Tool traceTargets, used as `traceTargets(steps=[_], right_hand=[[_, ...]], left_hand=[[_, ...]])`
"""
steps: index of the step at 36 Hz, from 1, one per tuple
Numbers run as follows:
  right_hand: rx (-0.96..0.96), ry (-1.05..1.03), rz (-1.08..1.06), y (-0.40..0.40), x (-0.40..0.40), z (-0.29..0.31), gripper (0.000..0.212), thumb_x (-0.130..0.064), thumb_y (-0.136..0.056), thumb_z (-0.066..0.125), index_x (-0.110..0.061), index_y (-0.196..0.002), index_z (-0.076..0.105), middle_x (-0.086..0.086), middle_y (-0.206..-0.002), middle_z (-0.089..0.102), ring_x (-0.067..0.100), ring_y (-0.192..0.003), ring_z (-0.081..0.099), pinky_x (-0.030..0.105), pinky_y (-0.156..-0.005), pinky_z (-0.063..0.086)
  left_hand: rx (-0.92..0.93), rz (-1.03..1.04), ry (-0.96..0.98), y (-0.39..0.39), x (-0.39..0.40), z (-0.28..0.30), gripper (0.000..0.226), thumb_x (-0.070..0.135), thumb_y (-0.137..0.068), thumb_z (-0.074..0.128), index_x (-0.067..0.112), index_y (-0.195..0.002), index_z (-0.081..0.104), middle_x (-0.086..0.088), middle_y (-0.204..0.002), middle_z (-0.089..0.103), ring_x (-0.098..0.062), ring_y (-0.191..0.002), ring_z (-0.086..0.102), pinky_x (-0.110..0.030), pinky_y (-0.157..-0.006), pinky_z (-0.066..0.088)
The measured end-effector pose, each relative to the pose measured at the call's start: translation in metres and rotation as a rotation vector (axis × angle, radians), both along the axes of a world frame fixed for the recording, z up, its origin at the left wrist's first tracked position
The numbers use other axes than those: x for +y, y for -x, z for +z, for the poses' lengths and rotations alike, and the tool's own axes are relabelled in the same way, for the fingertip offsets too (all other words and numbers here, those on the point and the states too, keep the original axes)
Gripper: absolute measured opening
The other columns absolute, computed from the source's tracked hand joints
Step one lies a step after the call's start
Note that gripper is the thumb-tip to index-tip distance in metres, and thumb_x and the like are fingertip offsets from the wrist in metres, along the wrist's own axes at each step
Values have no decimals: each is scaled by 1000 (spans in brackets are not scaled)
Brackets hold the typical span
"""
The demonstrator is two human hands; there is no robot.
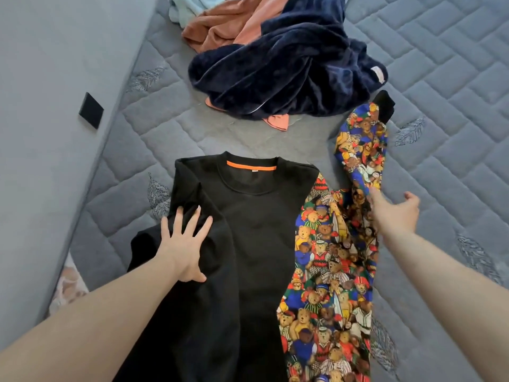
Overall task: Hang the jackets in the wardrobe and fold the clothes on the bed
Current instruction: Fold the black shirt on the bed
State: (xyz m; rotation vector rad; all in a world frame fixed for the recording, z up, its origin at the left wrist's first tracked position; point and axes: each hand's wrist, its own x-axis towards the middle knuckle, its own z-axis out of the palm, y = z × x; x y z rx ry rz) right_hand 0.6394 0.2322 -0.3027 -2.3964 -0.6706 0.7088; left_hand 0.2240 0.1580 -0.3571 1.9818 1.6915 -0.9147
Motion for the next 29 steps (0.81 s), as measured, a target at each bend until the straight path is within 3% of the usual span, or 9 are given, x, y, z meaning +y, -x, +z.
traceTargets(steps=[7,9,11,12,17,20,23,26,29], right_hand=[[274,93,-54,-19,43,-19,114,-60,-77,80,-16,-161,18,11,-155,42,29,-126,57,42,-108,46],[348,100,-69,-16,50,-20,111,-53,-76,84,-11,-159,22,10,-131,59,20,-99,62,30,-81,54],[443,109,-51,-13,55,-17,87,-40,-78,86,-5,-146,45,4,-91,65,15,-69,59,23,-49,48],[489,121,-33,-12,58,-15,71,-35,-79,86,-4,-136,55,3,-82,66,16,-63,60,23,-47,48],[450,-114,68,2,62,11,20,-13,-81,74,-16,-100,72,1,-92,75,9,-59,71,27,-58,58],[256,-422,293,22,48,38,13,-16,-85,66,-23,-88,76,-12,-83,72,5,-78,66,26,-72,56],[156,-627,728,50,15,56,21,-10,-91,64,-27,-94,75,-23,-92,70,-2,-88,64,15,-80,49],[32,-538,1136,67,-22,52,20,-9,-87,62,-18,-96,77,-10,-102,64,6,-98,63,16,-86,46],[-17,-337,1276,67,-56,37,33,4,-79,66,-24,-91,77,-15,-115,61,-1,-112,57,14,-94,44]], left_hand=[[16,15,-32,-4,-2,-4,148,75,-63,76,29,-152,-34,-8,-161,-37,-47,-146,-32,-68,-119,-8],[21,27,-29,-6,-2,-5,150,74,-63,77,29,-151,-35,-8,-161,-38,-47,-146,-32,-68,-118,-9],[29,33,-23,-8,0,-4,151,73,-62,78,28,-151,-36,-9,-160,-38,-47,-145,-32,-69,-118,-9],[34,36,-21,-9,0,-3,152,73,-62,79,28,-151,-37,-9,-160,-39,-48,-145,-33,-69,-118,-9],[35,47,-15,-11,1,2,153,71,-62,80,27,-152,-35,-10,-161,-38,-49,-145,-32,-70,-118,-8],[22,52,-24,-12,0,4,153,69,-61,82,27,-153,-32,-9,-162,-35,-48,-146,-30,-69,-118,-7],[17,56,-29,-12,0,6,153,68,-60,83,27,-154,-31,-9,-163,-34,-48,-147,-29,-68,-118,-7],[18,54,-32,-13,0,7,152,67,-61,83,27,-155,-30,-9,-163,-34,-48,-147,-29,-69,-119,-6],[20,50,-31,-13,0,8,151,67,-61,82,27,-155,-30,-9,-163,-33,-48,-147,-28,-69,-119,-6]])
